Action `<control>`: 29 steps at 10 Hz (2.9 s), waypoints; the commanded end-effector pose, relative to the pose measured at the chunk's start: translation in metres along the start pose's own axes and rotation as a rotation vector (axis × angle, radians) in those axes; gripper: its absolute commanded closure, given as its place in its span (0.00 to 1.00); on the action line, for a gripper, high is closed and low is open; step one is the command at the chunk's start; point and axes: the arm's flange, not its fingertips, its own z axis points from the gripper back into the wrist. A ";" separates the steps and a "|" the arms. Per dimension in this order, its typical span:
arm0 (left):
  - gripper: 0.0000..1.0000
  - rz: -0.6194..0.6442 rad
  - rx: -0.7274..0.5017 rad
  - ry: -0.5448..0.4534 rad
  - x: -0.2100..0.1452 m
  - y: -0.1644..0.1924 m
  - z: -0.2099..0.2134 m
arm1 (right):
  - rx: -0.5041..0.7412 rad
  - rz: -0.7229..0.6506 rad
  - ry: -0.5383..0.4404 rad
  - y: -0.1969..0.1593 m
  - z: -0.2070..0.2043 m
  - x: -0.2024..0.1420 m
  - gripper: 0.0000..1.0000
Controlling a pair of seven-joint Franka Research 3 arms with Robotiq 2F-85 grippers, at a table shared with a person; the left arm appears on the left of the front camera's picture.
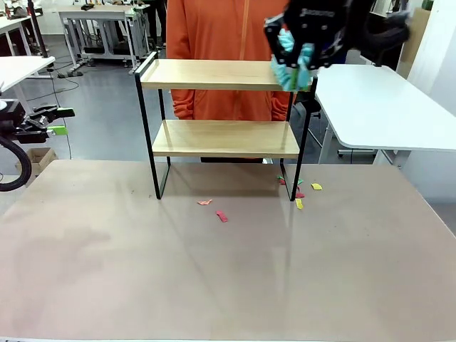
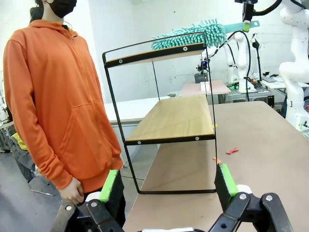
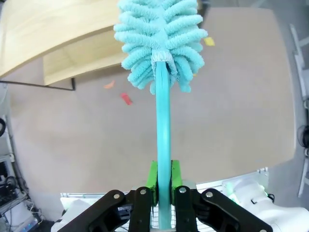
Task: Clean the shelf.
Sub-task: Clean the specific section of the Shelf indicated by the human with the Duster.
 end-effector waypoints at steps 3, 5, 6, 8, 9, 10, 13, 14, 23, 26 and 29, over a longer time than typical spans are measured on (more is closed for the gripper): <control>0.00 -0.009 -0.004 0.003 0.003 -0.002 0.001 | -0.114 0.000 -0.064 -0.042 0.018 -0.006 0.87; 0.00 -0.009 -0.004 0.003 0.003 -0.002 0.001 | -0.105 0.056 -0.159 -0.031 0.035 -0.017 0.87; 0.00 -0.009 -0.004 0.003 0.003 -0.002 0.001 | -0.020 0.099 -0.180 -0.020 0.039 -0.021 0.87; 0.00 -0.009 -0.004 0.003 0.003 -0.002 0.001 | -0.093 0.026 -0.089 -0.029 0.032 -0.015 0.87; 0.00 -0.009 -0.004 0.003 0.003 -0.002 0.001 | -0.093 0.026 -0.089 -0.029 0.032 -0.015 0.87; 0.00 -0.009 -0.004 0.003 0.003 -0.002 0.001 | -0.093 0.026 -0.089 -0.029 0.032 -0.015 0.87; 0.00 -0.009 -0.004 0.003 0.003 -0.002 0.001 | 0.024 0.143 -0.168 -0.045 0.063 -0.027 0.87; 0.00 -0.009 -0.004 0.003 0.003 -0.002 0.001 | 0.091 0.216 -0.153 -0.054 0.073 -0.033 0.87; 0.00 -0.009 -0.004 0.003 0.003 -0.002 0.001 | 0.406 0.999 0.280 -0.082 0.044 -0.120 0.87; 0.00 -0.009 -0.004 0.003 0.003 -0.002 0.001 | 0.327 1.163 0.365 -0.134 -0.002 -0.139 0.87; 0.00 -0.009 -0.004 0.003 0.003 -0.002 0.001 | 0.361 1.205 0.437 -0.200 -0.054 -0.128 0.87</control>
